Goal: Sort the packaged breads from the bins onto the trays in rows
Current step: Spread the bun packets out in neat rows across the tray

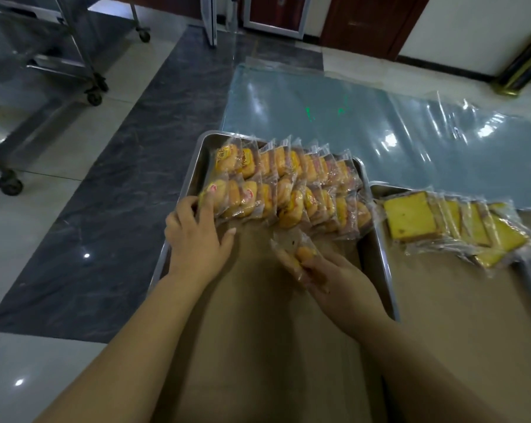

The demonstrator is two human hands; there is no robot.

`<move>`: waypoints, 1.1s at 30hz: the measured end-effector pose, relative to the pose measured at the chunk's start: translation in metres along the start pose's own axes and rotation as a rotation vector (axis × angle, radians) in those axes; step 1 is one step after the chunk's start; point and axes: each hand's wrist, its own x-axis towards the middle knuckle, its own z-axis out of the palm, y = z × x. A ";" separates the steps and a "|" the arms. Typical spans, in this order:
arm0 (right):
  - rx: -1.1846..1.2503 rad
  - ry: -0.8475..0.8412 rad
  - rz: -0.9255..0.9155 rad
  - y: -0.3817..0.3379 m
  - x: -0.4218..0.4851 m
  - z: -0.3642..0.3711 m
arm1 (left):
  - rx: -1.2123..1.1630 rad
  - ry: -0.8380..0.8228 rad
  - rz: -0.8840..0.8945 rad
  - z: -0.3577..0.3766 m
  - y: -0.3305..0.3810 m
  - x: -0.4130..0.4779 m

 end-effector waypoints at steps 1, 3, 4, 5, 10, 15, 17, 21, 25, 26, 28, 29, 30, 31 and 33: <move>-0.002 -0.005 -0.022 0.000 -0.004 0.001 | -0.046 0.000 -0.008 -0.003 0.004 -0.010; -0.009 -0.061 -0.039 0.001 -0.015 0.004 | -0.165 -0.048 -0.019 -0.006 0.011 -0.033; 0.004 -0.106 -0.040 0.003 -0.022 0.006 | -0.245 -0.094 -0.022 -0.006 0.013 -0.045; 0.029 -0.152 -0.045 0.005 -0.028 0.007 | -0.324 -0.147 -0.027 -0.006 0.016 -0.057; 0.112 -0.180 -0.014 0.012 -0.055 0.006 | -0.496 -0.407 -0.128 0.003 0.032 -0.096; 0.125 -0.071 0.099 0.020 -0.074 -0.001 | -0.268 -0.464 0.000 0.012 0.040 -0.108; 0.143 -0.034 0.177 0.024 -0.081 -0.003 | -0.294 -0.473 -0.024 0.011 0.042 -0.111; 0.172 -0.027 0.219 0.033 -0.093 -0.005 | -0.229 -0.463 -0.091 0.007 0.044 -0.118; 0.176 -0.123 0.074 0.039 -0.105 -0.007 | -0.090 -0.439 -0.106 0.002 0.043 -0.127; 0.179 -0.153 0.045 0.041 -0.107 -0.006 | -0.082 -0.434 -0.118 0.001 0.043 -0.130; 0.151 -0.211 0.024 0.044 -0.111 -0.004 | -0.083 -0.424 -0.142 0.000 0.042 -0.134; 0.135 -0.235 0.024 0.046 -0.112 -0.003 | -0.077 -0.418 -0.151 -0.001 0.042 -0.136; 0.127 -0.248 0.023 0.048 -0.113 -0.002 | -0.058 -0.406 -0.155 -0.001 0.041 -0.138; 0.129 -0.245 0.024 0.049 -0.113 -0.001 | -0.025 -0.384 -0.150 -0.002 0.042 -0.140; 0.141 -0.189 0.052 0.048 -0.112 0.000 | 0.037 -0.304 -0.099 -0.003 0.042 -0.142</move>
